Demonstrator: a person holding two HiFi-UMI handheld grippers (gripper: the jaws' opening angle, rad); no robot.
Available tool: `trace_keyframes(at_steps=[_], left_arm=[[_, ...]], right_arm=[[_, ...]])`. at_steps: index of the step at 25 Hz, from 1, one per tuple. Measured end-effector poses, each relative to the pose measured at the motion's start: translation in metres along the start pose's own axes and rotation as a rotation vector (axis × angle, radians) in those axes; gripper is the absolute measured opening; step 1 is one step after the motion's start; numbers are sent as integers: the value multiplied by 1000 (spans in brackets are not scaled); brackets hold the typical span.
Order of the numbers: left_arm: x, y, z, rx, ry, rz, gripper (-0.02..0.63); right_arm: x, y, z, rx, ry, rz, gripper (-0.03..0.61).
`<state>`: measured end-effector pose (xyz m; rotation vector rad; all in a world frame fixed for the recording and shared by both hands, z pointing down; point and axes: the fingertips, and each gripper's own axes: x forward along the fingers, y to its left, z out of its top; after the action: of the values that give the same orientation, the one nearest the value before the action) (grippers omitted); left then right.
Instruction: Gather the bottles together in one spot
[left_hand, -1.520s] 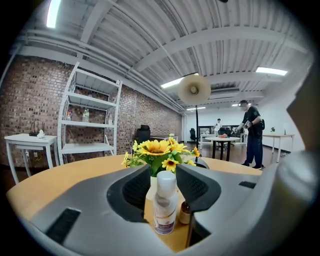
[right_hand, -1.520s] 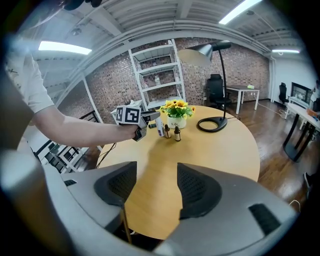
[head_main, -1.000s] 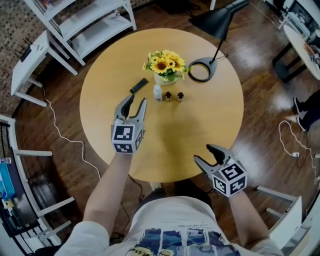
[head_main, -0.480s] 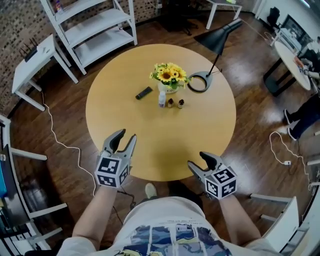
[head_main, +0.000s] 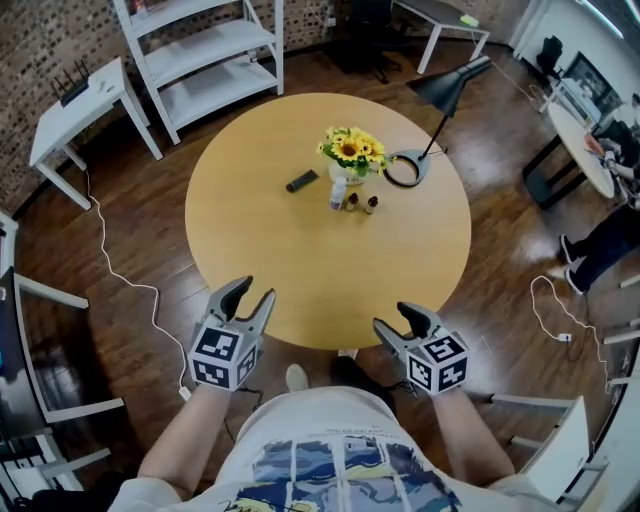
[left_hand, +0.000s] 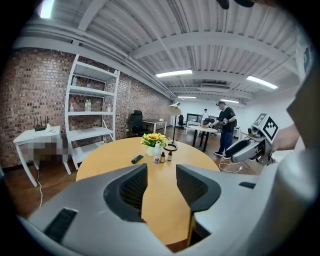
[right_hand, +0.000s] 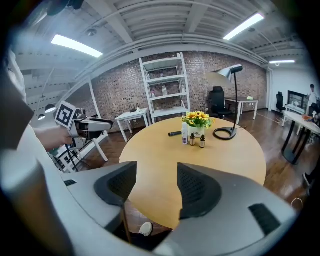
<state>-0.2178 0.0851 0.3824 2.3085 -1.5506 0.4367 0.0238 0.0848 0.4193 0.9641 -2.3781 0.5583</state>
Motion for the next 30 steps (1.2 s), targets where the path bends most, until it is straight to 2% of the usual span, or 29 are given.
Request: trace_keyframes(at_steps=[6,12,21,25,28,30], left_arm=[[-21,-23,-29,-50,39,-48,161],[-34,-29,-49,-85,72,-62,161],[-37,-28,-54,-121,51,-109,163],[-25,-14,-40,-69,43,-114,163],[2,0,-18,10,58,-147,163],[29,8,-6,83,99,-177,163]], right_arm=[[-6,11,0,-4,-5,-24,275],[-9,23,-11,-5,6,-32,275],[-11,35,-21,2,15,-28,275],[-11,34,-19,7,18,-33,275],[-10,26,-20,15,25,-38,275],[-9,19,-25,26,38,-38,275]])
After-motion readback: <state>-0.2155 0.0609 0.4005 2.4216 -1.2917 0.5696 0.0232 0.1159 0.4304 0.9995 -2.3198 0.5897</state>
